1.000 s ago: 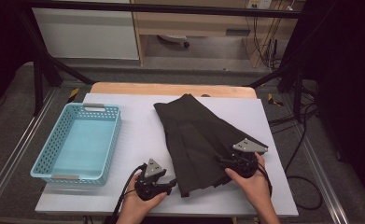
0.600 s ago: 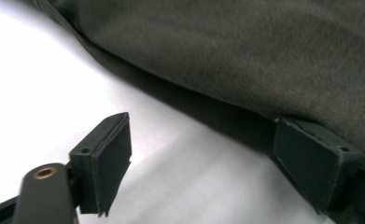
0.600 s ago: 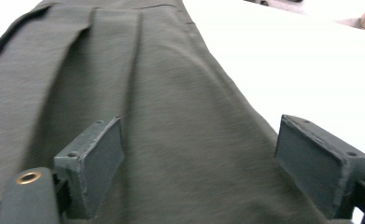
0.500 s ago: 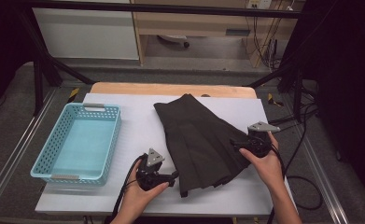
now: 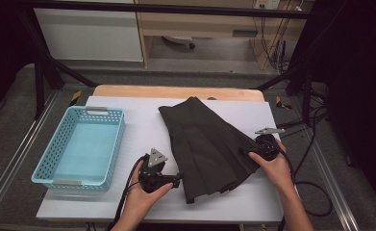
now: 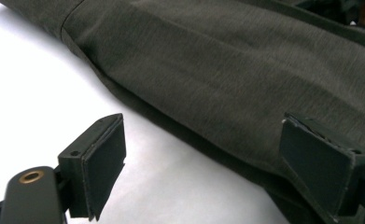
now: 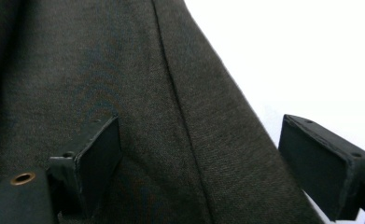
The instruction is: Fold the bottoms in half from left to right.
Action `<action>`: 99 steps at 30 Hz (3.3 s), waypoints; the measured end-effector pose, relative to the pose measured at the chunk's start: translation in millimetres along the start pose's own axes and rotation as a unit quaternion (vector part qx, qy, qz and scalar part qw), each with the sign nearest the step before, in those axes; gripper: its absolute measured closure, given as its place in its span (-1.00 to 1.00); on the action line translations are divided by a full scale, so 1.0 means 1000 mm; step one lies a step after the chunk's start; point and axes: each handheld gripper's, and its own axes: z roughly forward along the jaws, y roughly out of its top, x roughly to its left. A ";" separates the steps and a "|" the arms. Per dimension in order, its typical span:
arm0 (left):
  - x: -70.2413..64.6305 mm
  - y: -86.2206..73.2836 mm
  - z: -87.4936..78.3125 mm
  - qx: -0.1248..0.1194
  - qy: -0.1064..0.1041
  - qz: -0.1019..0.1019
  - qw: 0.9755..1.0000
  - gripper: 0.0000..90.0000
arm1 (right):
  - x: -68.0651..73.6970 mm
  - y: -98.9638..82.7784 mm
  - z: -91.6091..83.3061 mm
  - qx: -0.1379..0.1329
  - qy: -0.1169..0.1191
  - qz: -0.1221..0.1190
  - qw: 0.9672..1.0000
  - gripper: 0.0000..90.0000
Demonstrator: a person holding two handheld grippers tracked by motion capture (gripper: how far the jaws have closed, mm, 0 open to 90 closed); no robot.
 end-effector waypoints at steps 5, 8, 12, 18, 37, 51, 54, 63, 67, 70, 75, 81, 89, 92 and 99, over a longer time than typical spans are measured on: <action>-0.011 0.003 0.007 -0.004 -0.011 0.001 1.000 -0.73 | 0.000 -0.002 0.003 0.007 0.005 0.004 1.000 -0.67; -0.018 0.005 0.012 -0.003 -0.018 0.004 1.000 -0.75 | 0.000 -0.005 0.006 0.012 0.016 0.010 1.000 -0.57; -0.025 0.003 0.022 0.005 -0.021 0.010 1.000 -0.76 | 0.001 -0.007 0.004 0.006 0.023 0.012 1.000 -0.43; -0.026 -0.001 0.041 0.029 -0.022 0.002 0.999 -0.80 | 0.007 -0.011 -0.002 0.000 0.044 -0.003 0.999 0.18; -0.018 -0.012 0.054 0.064 -0.091 -0.024 0.994 -0.05 | 0.033 -0.016 -0.015 0.006 0.043 -0.033 0.999 0.83; -0.017 -0.012 0.053 0.057 -0.095 0.005 0.994 0.73 | 0.047 -0.025 -0.022 -0.002 0.039 -0.026 0.999 0.83; -0.014 -0.011 0.048 0.057 -0.096 0.007 0.994 0.76 | 0.049 -0.029 -0.024 -0.008 0.040 -0.016 0.999 0.83; 0.002 -0.013 0.029 0.064 -0.087 0.017 0.994 0.77 | 0.069 -0.042 -0.035 -0.016 0.051 0.008 0.999 0.82; 0.009 -0.019 0.018 0.061 -0.079 0.016 0.995 0.77 | 0.083 -0.049 -0.041 -0.017 0.059 0.019 0.998 0.82; 0.015 -0.023 0.010 0.062 -0.073 0.016 0.995 0.77 | 0.094 -0.055 -0.046 -0.018 0.066 0.025 0.997 0.82; 0.026 -0.029 -0.003 0.063 -0.066 0.020 0.996 0.75 | 0.116 -0.065 -0.055 -0.020 0.075 0.031 0.996 0.82; 0.032 -0.036 -0.008 0.047 -0.066 0.010 0.997 0.66 | 0.129 -0.070 -0.058 -0.026 0.069 0.022 0.997 0.80; 0.030 -0.042 -0.010 0.036 -0.050 0.000 0.998 0.40 | 0.126 -0.072 -0.058 -0.035 0.061 0.011 0.997 0.62; 0.031 -0.042 -0.010 0.038 -0.053 -0.009 0.998 0.29 | 0.124 -0.071 -0.059 -0.039 0.049 0.005 0.998 0.44; 0.035 -0.039 -0.014 0.026 -0.043 -0.016 0.999 -0.05 | 0.115 -0.069 -0.065 -0.057 0.035 0.008 0.998 0.19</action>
